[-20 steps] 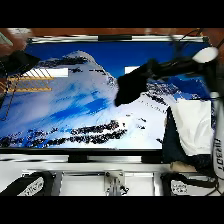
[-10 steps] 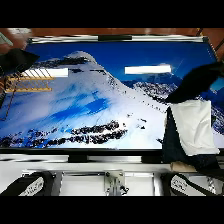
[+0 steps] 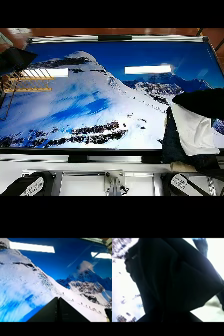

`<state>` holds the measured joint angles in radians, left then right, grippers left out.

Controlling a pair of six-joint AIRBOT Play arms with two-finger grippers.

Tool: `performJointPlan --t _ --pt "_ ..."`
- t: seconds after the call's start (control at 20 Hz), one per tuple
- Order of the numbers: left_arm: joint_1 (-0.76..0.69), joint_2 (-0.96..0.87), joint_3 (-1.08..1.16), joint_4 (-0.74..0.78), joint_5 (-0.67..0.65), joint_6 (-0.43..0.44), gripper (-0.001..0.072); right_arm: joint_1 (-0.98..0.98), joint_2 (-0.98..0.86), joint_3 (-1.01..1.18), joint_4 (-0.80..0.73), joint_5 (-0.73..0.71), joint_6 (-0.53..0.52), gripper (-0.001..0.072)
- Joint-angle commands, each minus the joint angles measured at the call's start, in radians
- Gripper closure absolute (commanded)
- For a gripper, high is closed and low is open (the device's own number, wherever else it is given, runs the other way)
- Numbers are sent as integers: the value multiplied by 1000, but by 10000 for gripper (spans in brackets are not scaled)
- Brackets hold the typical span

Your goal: Fold the shirts.

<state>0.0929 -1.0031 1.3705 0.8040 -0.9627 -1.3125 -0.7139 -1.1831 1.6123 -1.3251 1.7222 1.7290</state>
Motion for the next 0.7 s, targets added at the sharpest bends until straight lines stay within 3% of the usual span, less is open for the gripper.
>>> performJointPlan --t 0.0,0.25,0.45,0.5,0.55,0.6,0.65 --pt "0 2 0 0 0 19 675 -14 115 -197 -40 138 85 646" --pt "0 2 0 0 0 37 675 -14 309 -549 -63 142 182 646" --pt "0 2 0 0 0 37 675 -14 349 -716 -97 127 203 644" --pt "0 2 0 0 0 37 675 -14 350 -739 -111 104 208 604" --pt "0 2 0 0 0 37 675 -14 349 -748 -113 91 201 319" --pt "0 2 0 0 0 37 675 -14 350 -745 -91 105 129 156" --pt "0 1 0 0 0 37 675 -14 350 -727 -87 147 53 156"
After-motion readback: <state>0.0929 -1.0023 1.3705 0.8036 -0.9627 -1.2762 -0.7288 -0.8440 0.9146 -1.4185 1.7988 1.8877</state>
